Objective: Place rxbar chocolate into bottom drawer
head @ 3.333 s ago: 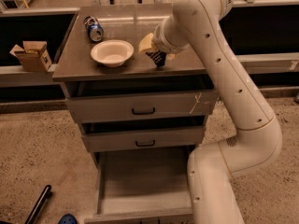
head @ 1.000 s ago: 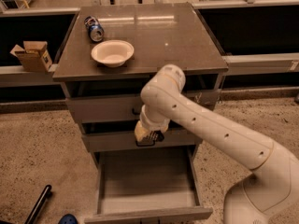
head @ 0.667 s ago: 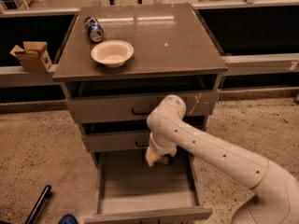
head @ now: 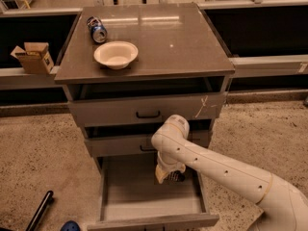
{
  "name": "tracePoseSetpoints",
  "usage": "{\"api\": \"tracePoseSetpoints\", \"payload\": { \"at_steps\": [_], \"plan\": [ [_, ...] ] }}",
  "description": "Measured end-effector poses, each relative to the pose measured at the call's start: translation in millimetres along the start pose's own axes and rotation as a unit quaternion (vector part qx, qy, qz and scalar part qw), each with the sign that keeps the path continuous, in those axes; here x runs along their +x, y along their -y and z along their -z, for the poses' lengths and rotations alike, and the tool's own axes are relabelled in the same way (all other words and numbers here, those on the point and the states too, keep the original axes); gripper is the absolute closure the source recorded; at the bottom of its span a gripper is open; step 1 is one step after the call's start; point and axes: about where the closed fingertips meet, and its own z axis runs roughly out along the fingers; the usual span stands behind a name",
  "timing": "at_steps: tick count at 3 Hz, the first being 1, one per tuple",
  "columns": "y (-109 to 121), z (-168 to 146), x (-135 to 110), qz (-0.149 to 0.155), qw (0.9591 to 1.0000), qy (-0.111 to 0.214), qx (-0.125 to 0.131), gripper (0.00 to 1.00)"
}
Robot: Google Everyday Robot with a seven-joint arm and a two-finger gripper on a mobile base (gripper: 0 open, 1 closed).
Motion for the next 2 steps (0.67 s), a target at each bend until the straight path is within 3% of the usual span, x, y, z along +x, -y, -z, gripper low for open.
{"api": "tracePoseSetpoints", "payload": {
  "at_steps": [1,2],
  "plan": [
    [11.6,2.3,9.8,0.027,0.9974,-0.048,0.048,1.00],
    [18.0,-16.6,43.3,-0.007,0.9872,-0.110,0.115,1.00]
  ]
}}
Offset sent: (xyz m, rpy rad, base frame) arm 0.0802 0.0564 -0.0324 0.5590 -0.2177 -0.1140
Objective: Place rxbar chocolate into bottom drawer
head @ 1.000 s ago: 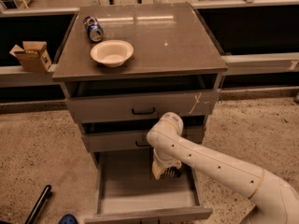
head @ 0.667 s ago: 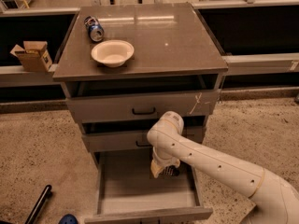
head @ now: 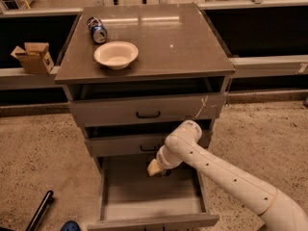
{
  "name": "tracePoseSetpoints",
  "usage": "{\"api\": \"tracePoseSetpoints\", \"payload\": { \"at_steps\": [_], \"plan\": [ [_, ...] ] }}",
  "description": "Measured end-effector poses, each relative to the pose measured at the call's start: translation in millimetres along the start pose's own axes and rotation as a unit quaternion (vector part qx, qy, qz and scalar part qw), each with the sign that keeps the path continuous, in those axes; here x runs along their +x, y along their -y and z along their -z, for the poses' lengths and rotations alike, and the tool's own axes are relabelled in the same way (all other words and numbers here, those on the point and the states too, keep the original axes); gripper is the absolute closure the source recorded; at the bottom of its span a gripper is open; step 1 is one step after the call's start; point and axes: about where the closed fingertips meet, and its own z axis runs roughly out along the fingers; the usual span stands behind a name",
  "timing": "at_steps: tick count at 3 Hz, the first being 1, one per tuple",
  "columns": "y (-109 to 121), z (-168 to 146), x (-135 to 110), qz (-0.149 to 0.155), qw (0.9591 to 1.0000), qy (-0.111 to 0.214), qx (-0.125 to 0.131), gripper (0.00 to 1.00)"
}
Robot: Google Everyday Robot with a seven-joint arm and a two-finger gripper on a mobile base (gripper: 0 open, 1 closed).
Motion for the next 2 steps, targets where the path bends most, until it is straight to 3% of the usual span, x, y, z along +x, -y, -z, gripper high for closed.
{"api": "tracePoseSetpoints", "payload": {
  "at_steps": [1,2],
  "plan": [
    [-2.6,-48.9,30.8,-0.048,0.9986,-0.023,0.007,1.00],
    [-23.6,-111.6,45.4,-0.101,0.9943,0.007,-0.035,1.00]
  ]
}}
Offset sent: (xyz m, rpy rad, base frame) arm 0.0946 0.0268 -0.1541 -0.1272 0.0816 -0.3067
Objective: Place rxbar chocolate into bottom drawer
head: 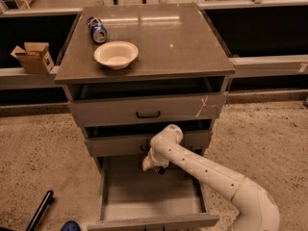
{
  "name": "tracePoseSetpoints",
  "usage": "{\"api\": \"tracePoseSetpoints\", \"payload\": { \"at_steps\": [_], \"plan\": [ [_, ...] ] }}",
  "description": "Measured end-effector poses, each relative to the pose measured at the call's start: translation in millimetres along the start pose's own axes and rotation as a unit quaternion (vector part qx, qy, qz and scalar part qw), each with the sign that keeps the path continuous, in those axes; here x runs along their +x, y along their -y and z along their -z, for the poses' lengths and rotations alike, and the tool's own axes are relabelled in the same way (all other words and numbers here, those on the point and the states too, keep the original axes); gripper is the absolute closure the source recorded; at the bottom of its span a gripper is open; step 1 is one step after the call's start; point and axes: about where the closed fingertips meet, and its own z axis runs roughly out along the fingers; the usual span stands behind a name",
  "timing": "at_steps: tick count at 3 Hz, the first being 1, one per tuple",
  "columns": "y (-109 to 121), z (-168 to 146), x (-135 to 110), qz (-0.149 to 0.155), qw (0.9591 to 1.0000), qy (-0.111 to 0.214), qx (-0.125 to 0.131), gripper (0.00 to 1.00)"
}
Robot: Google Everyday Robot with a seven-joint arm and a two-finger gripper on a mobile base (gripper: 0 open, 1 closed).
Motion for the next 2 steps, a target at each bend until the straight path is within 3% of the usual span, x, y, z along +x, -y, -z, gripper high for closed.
{"api": "tracePoseSetpoints", "payload": {
  "at_steps": [1,2],
  "plan": [
    [-4.3,-2.3,-0.6,-0.003,1.0000,0.002,-0.002,1.00],
    [-14.0,-70.6,-23.9,-0.026,0.9986,0.031,0.035,1.00]
  ]
}}
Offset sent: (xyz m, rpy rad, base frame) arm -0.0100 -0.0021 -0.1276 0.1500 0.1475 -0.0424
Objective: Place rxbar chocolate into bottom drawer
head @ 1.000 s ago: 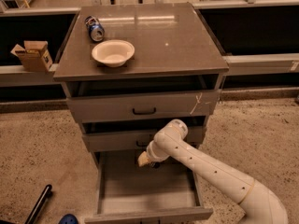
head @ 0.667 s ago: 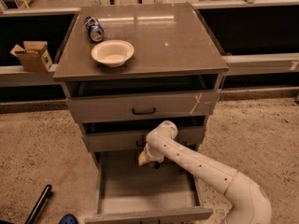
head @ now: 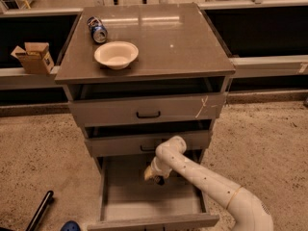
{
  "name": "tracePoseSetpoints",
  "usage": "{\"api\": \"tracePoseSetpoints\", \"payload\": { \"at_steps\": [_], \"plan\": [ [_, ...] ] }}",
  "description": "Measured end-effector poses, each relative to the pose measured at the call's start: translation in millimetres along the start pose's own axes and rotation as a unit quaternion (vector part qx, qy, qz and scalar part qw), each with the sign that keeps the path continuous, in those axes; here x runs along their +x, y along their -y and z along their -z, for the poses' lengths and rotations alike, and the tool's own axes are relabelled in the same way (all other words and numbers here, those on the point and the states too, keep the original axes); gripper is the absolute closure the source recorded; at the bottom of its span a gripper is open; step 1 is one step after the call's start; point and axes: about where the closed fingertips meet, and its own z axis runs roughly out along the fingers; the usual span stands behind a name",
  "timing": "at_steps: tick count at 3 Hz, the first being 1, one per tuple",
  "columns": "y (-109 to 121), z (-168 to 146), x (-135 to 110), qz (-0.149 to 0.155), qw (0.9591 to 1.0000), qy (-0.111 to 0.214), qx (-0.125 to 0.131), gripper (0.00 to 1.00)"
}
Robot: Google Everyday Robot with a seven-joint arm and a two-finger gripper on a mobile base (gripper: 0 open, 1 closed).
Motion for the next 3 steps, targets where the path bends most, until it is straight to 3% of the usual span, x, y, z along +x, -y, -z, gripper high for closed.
{"api": "tracePoseSetpoints", "payload": {
  "at_steps": [1,2,3],
  "plan": [
    [-16.7,-57.5,-23.5,-0.007,0.9998,0.020,-0.006,1.00],
    [-21.2,-85.3,-25.7,-0.023,0.9995,-0.008,-0.017,0.81],
    [-22.0,-87.8,-24.0,-0.032,0.9992,-0.014,-0.019,0.58]
  ]
}}
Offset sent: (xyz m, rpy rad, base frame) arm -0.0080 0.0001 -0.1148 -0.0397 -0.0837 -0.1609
